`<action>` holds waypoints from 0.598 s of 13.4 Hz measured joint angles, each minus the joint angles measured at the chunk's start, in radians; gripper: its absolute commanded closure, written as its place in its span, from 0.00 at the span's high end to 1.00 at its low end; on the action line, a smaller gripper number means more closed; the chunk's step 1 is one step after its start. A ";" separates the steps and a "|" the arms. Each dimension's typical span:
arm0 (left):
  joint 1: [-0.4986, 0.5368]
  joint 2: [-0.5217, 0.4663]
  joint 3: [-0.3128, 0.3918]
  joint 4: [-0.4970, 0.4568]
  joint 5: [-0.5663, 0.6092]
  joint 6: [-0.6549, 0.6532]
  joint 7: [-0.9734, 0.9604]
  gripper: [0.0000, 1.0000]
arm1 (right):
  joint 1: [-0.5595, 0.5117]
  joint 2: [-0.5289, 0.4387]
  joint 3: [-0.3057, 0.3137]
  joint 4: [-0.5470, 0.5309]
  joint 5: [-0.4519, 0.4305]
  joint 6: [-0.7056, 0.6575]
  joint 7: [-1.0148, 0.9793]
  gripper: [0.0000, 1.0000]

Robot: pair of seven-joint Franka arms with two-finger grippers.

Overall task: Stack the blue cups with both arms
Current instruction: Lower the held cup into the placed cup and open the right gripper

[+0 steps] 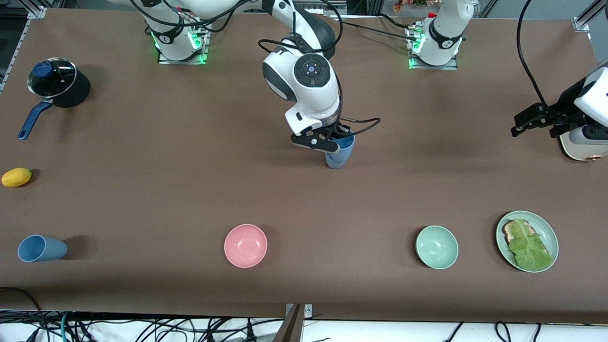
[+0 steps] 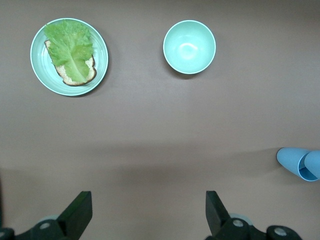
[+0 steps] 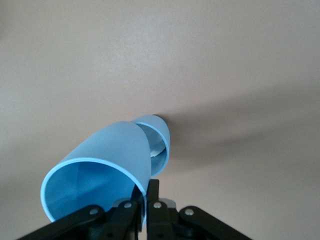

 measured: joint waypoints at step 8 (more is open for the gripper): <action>0.000 0.000 0.000 0.000 0.000 0.000 0.000 1.00 | 0.000 0.008 -0.002 0.000 0.000 -0.045 0.000 0.00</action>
